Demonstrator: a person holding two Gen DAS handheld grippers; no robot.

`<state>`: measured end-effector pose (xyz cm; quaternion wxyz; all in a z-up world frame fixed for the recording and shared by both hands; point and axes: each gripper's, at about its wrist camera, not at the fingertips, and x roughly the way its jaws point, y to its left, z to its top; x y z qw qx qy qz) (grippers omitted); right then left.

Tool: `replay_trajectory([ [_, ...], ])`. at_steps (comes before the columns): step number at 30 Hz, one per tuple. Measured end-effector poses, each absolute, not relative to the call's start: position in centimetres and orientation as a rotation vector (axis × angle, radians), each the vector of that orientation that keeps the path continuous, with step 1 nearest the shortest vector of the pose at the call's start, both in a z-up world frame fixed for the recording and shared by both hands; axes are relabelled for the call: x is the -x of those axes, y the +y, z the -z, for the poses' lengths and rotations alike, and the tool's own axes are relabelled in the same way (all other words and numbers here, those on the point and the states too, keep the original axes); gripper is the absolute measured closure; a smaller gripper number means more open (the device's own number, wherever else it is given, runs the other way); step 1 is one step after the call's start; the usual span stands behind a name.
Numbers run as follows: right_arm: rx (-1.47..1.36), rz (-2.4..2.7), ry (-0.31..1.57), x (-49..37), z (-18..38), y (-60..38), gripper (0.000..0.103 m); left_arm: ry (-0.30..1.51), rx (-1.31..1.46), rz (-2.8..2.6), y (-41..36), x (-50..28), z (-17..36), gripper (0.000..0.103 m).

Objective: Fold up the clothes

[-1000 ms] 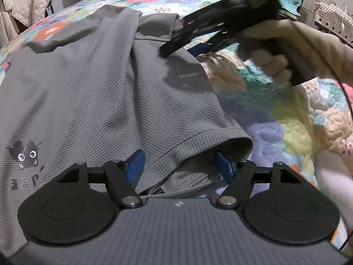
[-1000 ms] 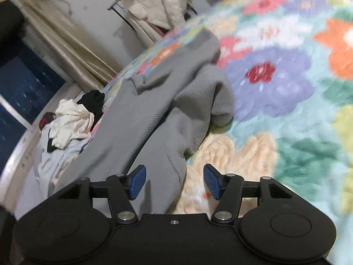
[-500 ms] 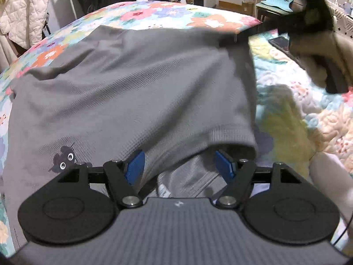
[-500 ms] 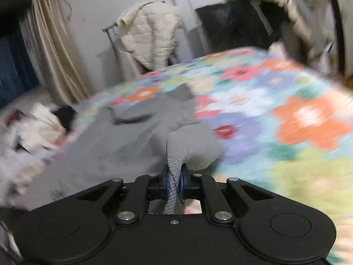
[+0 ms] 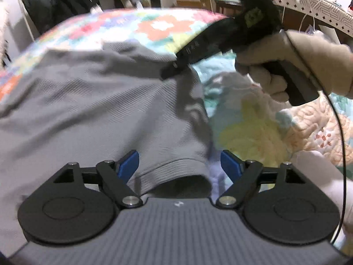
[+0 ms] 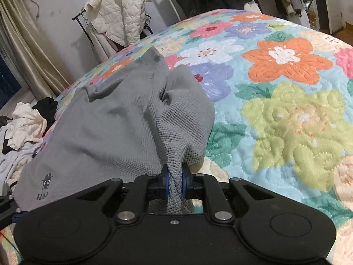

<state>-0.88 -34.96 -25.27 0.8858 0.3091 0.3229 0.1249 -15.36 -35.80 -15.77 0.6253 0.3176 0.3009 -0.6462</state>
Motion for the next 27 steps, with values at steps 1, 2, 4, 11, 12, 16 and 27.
replay_trajectory([
  [1, -0.636, -0.262, 0.668, 1.0, 25.2, -35.0, 0.089, 0.718, -0.739, 1.477, -36.4, 15.3, 16.5, 0.022],
  [2, -0.629, -0.264, 0.664, 1.2, 25.2, -35.0, 0.089, 0.749, -0.76, 1.452, -37.0, 15.2, 17.4, 0.022],
  [4, -0.615, -0.269, 0.656, 1.4, 25.0, -35.0, 0.089, 0.782, -0.794, 1.391, -37.7, 15.0, 18.6, 0.03],
  [11, -0.566, -0.285, 0.629, 2.3, 24.7, -35.2, 0.089, 0.802, -0.748, 1.326, -37.3, 13.7, 17.8, 0.074],
  [12, -0.557, -0.285, 0.625, 2.3, 24.6, -35.2, 0.087, 0.815, -0.73, 1.314, -37.3, 13.3, 17.7, 0.078],
  [16, -0.582, -0.284, 0.624, 2.4, 25.1, -35.8, 0.079, 0.902, -0.619, 1.294, -36.9, 11.6, 17.6, 0.081],
  [27, -0.693, -0.3, 0.646, 3.1, 26.3, -37.9, 0.054, 0.931, -0.552, 1.298, -36.8, 11.8, 17.1, 0.095],
])
